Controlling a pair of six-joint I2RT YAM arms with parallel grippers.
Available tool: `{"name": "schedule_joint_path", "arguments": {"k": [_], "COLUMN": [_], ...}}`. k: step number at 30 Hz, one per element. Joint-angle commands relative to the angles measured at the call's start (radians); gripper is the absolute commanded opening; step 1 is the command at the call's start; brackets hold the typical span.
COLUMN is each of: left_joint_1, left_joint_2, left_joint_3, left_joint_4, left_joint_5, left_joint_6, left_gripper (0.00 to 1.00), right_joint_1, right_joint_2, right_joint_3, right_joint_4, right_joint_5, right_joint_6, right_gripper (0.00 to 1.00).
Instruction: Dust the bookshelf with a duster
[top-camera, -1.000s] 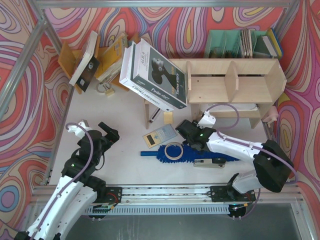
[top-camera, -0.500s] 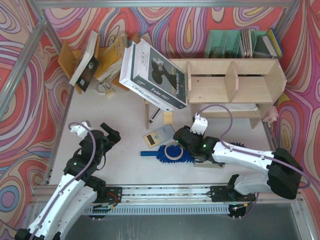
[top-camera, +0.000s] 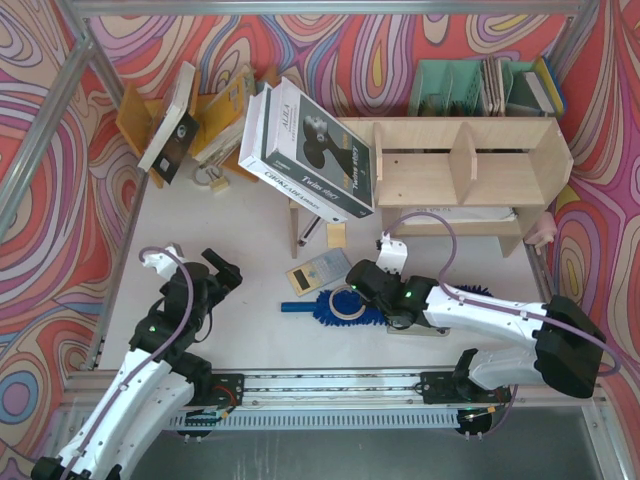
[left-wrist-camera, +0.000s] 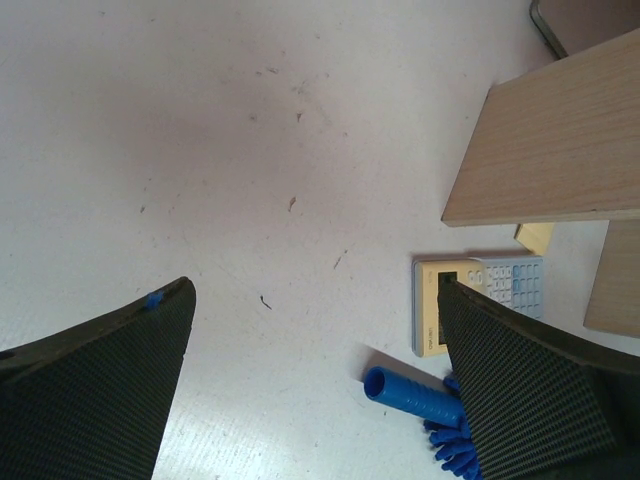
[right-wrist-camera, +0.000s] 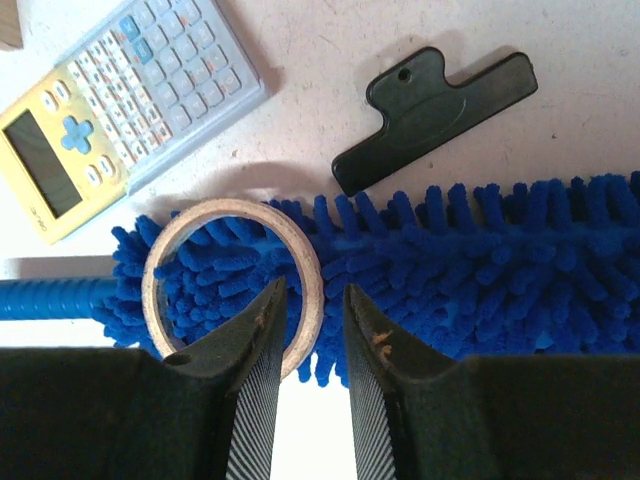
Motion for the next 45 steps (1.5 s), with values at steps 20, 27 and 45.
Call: {"name": "schedule_joint_path", "arguments": {"k": [20, 27, 45], "left_joint_1": [-0.002, -0.003, -0.003], "left_joint_2": [-0.01, 0.001, 0.023], "left_joint_3": [-0.038, -0.032, -0.013], "left_joint_4": [0.016, 0.022, 0.032], "left_joint_5": [0.019, 0.022, 0.023], "left_joint_6": [-0.012, -0.011, -0.005], "left_gripper": [0.98, 0.98, 0.98], "right_joint_1": [0.007, 0.008, 0.008], "right_joint_2": [0.111, 0.145, 0.138], "right_joint_3": [0.044, 0.061, 0.08], "right_joint_4": [-0.007, -0.008, -0.047], "right_joint_5": [-0.063, -0.06, -0.044], "right_joint_6": [-0.052, -0.054, -0.063], "right_gripper": [0.33, 0.32, 0.15]}}
